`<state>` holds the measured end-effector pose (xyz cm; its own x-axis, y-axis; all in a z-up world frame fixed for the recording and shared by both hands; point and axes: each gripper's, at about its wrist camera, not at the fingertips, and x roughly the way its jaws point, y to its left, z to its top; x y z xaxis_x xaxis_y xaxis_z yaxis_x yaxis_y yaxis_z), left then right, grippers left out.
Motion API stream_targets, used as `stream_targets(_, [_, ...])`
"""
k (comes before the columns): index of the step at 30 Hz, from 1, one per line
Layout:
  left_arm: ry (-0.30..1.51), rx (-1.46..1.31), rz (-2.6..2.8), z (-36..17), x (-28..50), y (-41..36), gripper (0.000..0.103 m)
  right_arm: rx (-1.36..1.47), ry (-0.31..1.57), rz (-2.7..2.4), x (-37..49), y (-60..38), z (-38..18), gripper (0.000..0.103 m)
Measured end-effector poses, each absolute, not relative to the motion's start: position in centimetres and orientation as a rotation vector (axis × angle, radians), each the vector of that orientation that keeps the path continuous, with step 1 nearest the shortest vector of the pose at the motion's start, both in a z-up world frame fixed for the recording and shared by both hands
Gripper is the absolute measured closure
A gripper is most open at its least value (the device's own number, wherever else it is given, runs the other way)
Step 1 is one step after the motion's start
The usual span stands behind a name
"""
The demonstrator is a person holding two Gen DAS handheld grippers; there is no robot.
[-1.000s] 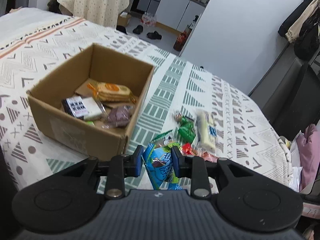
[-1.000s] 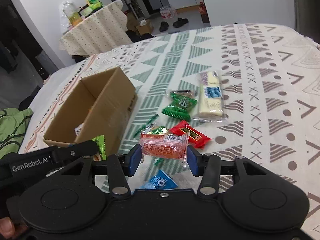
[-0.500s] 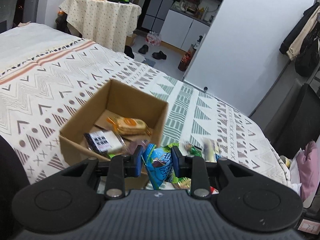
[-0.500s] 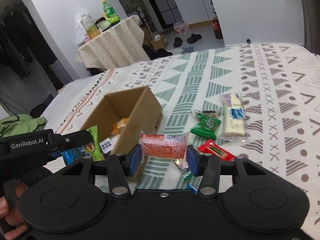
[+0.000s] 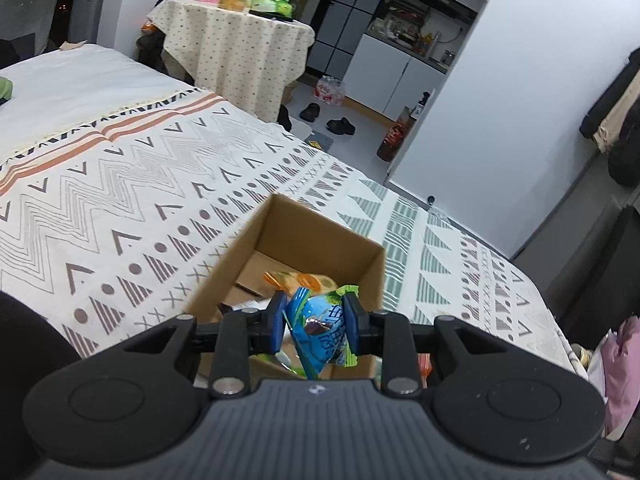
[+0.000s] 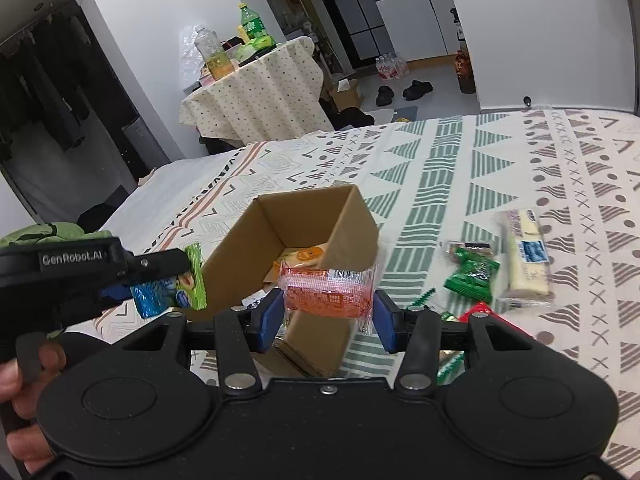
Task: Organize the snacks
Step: 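Carry blue packet with left tool over the box while right tool carries pink packet there, then open left tool to drop blue packet into box while right tool drops pink packet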
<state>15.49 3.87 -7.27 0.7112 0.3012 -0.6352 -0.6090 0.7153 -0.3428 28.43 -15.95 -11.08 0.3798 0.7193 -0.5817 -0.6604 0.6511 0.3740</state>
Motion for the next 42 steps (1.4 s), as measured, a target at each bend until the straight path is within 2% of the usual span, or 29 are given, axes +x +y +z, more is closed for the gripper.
stream_targets(17, [0.640, -0.651, 0.498, -9.4, 15.8, 10.2, 0.074, 0.046, 0.783, 0.866, 27.8, -10.3, -11.1, 0.056])
stream_targets(19, [0.642, -0.657, 0.489, -9.5, 16.0, 10.7, 0.074, 0.061, 0.793, 0.865, 28.1, -9.9, -11.1, 0.053])
stream_targets(38, [0.658, -0.650, 0.452, -11.0, 20.0, 12.6, 0.074, 0.079, 0.850, 0.770, 29.8, -10.9, -12.5, 0.050])
stream_targets(42, [0.664, -0.624, 0.490, -11.3, 20.7, 12.3, 0.065, 0.074, 0.856, 0.778, 29.9, -11.2, -12.6, 0.049])
